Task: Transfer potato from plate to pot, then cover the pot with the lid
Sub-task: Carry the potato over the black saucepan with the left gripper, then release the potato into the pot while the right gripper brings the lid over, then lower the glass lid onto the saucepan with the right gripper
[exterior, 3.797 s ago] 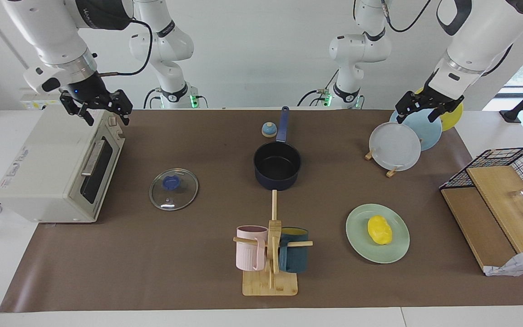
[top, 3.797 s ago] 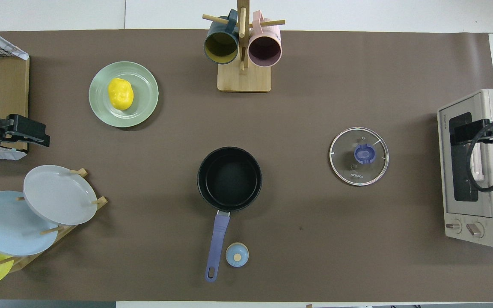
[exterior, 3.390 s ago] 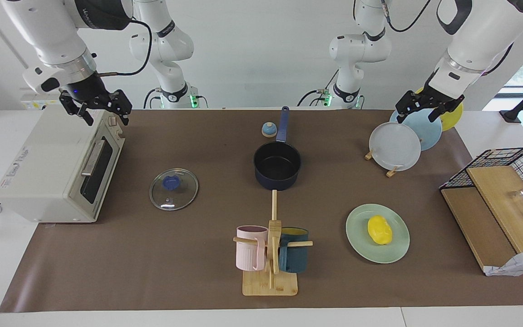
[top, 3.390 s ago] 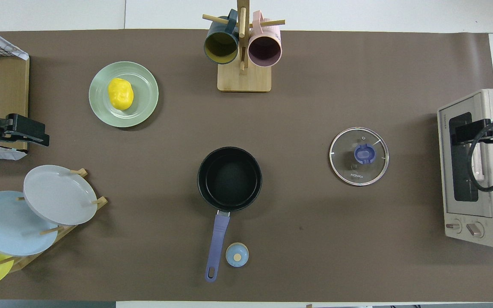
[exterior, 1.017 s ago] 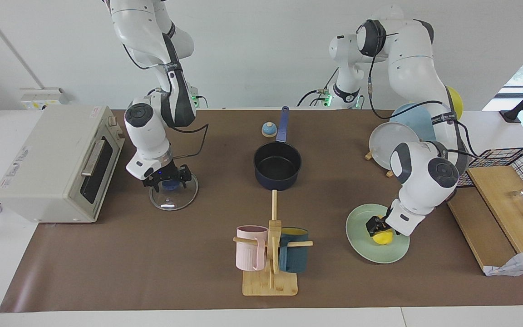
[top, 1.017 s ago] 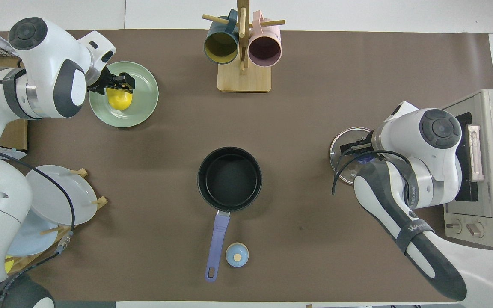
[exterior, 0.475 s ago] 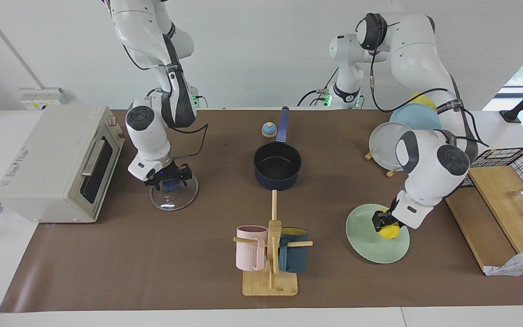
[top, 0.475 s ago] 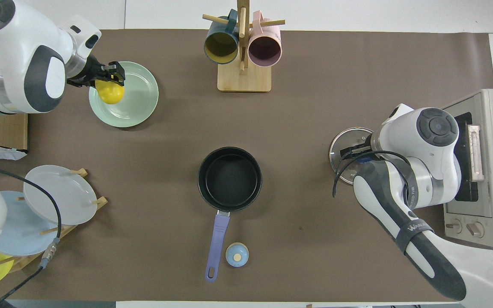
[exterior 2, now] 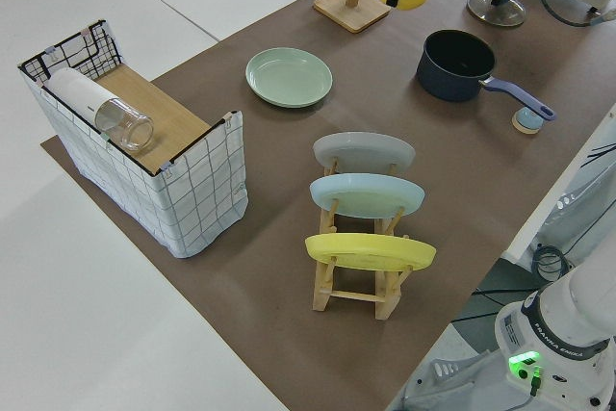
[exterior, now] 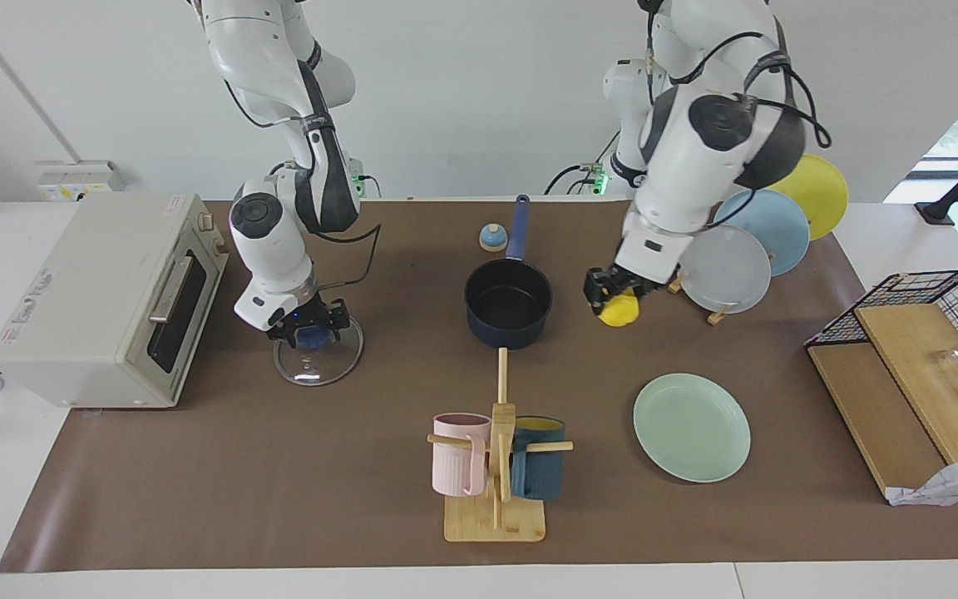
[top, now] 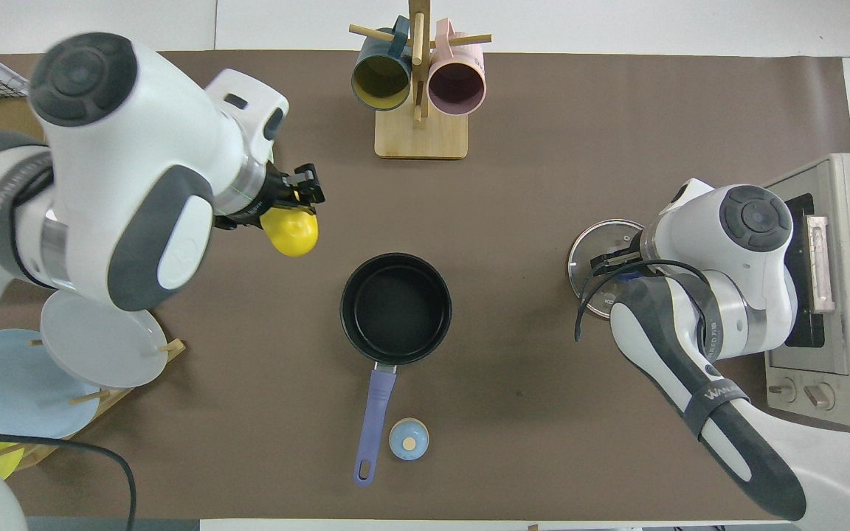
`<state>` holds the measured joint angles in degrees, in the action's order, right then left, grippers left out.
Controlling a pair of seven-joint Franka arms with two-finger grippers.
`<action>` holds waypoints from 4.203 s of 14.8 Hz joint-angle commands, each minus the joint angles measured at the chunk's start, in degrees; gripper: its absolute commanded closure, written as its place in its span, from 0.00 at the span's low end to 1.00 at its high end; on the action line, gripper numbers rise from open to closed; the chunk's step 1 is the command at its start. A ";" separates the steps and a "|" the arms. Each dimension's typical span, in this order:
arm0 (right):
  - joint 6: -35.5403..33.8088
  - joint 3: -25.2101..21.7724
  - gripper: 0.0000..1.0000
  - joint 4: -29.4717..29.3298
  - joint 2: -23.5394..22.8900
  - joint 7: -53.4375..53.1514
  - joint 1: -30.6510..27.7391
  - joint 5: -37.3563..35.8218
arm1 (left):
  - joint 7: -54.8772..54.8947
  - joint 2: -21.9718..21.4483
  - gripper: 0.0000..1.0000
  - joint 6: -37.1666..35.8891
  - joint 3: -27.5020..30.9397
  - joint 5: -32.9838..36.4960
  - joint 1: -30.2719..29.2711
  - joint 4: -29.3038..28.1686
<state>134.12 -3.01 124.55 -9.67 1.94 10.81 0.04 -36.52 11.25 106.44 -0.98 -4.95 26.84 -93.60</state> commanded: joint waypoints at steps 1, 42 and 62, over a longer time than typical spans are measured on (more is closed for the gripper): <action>-1.49 0.11 0.44 -0.62 0.53 2.01 -0.27 0.66 | -4.77 -5.44 1.00 13.12 1.24 -0.68 6.45 -14.03; -15.64 12.24 1.00 -26.77 -5.76 -33.80 19.38 -0.56 | 19.33 -14.31 0.00 -5.96 2.03 2.93 -9.84 -6.78; -19.25 12.42 1.00 -31.83 -13.27 -42.20 23.38 -4.96 | 35.38 -13.97 0.00 -18.55 1.33 3.02 -21.56 1.32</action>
<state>115.39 8.76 92.83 -23.24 -39.25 34.89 -5.73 -2.09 -3.55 87.39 1.30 -2.85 6.46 -94.01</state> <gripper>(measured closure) 0.559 0.000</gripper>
